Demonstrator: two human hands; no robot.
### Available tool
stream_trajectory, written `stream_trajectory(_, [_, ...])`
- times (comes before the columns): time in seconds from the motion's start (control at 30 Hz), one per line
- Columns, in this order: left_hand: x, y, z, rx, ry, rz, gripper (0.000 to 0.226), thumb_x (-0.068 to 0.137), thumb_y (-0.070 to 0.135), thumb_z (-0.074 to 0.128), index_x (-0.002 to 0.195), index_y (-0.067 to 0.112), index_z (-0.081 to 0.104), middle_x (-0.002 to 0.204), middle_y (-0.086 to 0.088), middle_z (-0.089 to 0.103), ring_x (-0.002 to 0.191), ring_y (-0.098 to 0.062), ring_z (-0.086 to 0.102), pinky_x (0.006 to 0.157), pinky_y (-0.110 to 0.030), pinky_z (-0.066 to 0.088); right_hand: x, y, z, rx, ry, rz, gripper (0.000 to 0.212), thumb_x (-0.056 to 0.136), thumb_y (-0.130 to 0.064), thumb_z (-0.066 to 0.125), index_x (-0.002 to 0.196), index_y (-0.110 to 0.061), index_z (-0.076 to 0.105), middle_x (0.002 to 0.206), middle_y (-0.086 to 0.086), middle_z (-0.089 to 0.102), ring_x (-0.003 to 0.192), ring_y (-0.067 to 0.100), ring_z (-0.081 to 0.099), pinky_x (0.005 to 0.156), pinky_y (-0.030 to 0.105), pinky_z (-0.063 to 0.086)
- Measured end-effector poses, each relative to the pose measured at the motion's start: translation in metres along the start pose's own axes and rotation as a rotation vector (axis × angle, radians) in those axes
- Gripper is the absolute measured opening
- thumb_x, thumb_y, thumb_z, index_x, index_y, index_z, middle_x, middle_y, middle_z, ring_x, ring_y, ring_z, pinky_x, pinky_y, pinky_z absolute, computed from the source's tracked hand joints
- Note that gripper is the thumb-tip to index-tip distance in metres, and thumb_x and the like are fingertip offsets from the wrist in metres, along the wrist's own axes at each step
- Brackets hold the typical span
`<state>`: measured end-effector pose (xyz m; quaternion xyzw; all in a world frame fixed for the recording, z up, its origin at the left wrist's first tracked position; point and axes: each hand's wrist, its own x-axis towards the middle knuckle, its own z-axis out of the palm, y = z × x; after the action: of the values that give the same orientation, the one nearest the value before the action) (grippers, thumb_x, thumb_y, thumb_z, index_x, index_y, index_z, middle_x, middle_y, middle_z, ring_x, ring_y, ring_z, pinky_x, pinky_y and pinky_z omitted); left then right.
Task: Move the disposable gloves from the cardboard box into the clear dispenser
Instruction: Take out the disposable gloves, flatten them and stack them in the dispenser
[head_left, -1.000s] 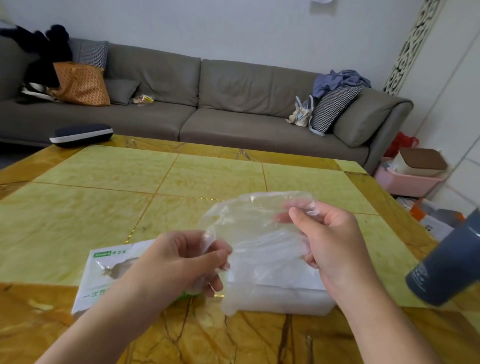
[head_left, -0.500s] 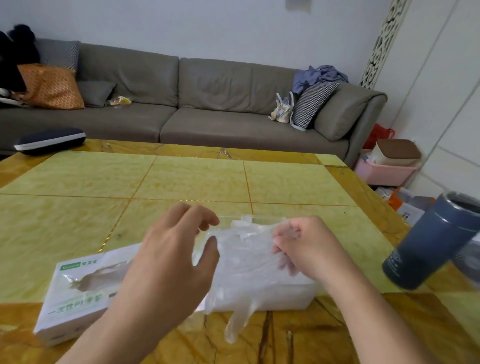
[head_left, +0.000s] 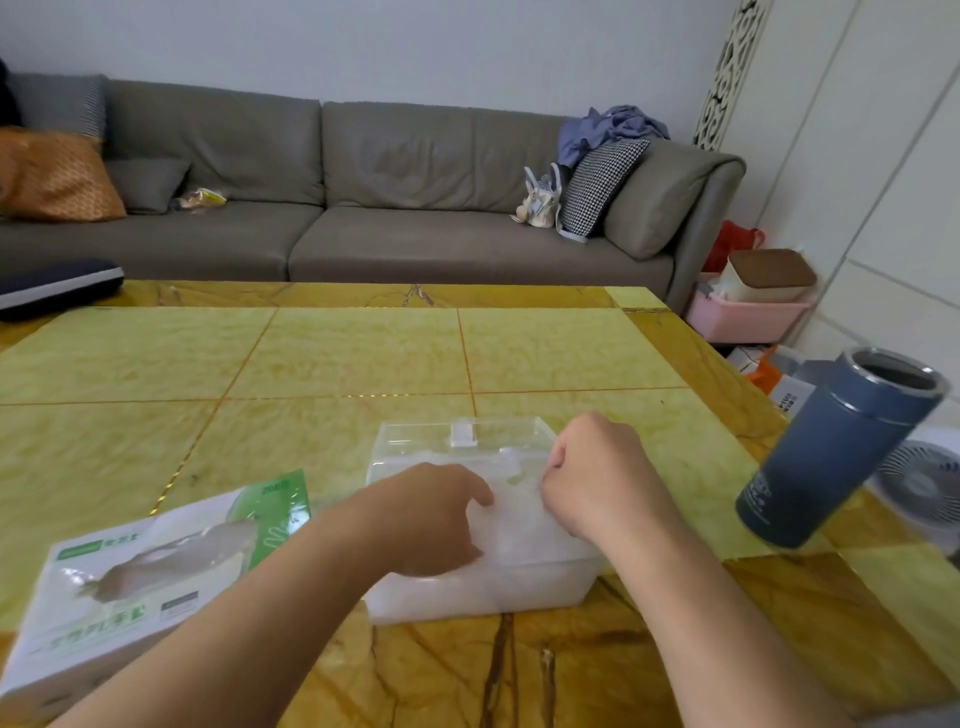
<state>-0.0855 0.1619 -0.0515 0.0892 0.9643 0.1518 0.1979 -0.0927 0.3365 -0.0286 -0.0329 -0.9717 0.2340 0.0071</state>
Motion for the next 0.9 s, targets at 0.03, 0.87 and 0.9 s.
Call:
stream_trajectory(0.03, [0.002,0.0,-0.001,0.011,-0.015,0.0,0.055,0.092,0.029,0.065,0.142,0.047,0.05,0.119,0.018,0.065,0.104,-0.009,0.064,0.09,-0.031,0.056,0.0,0.0,-0.001,-0.034,-0.003,-0.008,0.013,0.08,-0.001,0.057,0.071,-0.01,0.057,0.073,0.004,0.058,0.053,0.025,0.058,0.041,0.031,0.043])
stream_trajectory(0.87, [-0.009,0.013,-0.018,0.341,-0.217,-0.066,0.067,0.093,0.034,0.072,0.152,0.03,0.042,0.125,0.006,0.065,0.091,-0.017,0.063,0.08,-0.03,0.054,-0.011,-0.033,0.022,-0.481,-0.435,-0.117,0.02,0.088,-0.027,0.069,0.074,-0.021,0.056,0.098,-0.003,0.057,0.077,0.021,0.052,0.064,0.03,0.041])
stream_trajectory(0.9, [-0.01,0.015,-0.018,0.372,-0.218,-0.084,0.061,0.093,0.029,0.072,0.149,0.026,0.047,0.12,0.004,0.067,0.095,-0.019,0.066,0.082,-0.031,0.056,-0.007,-0.036,0.023,-0.516,-0.485,-0.099,0.024,0.089,-0.03,0.074,0.077,-0.021,0.055,0.109,-0.003,0.059,0.081,0.022,0.053,0.066,0.03,0.041])
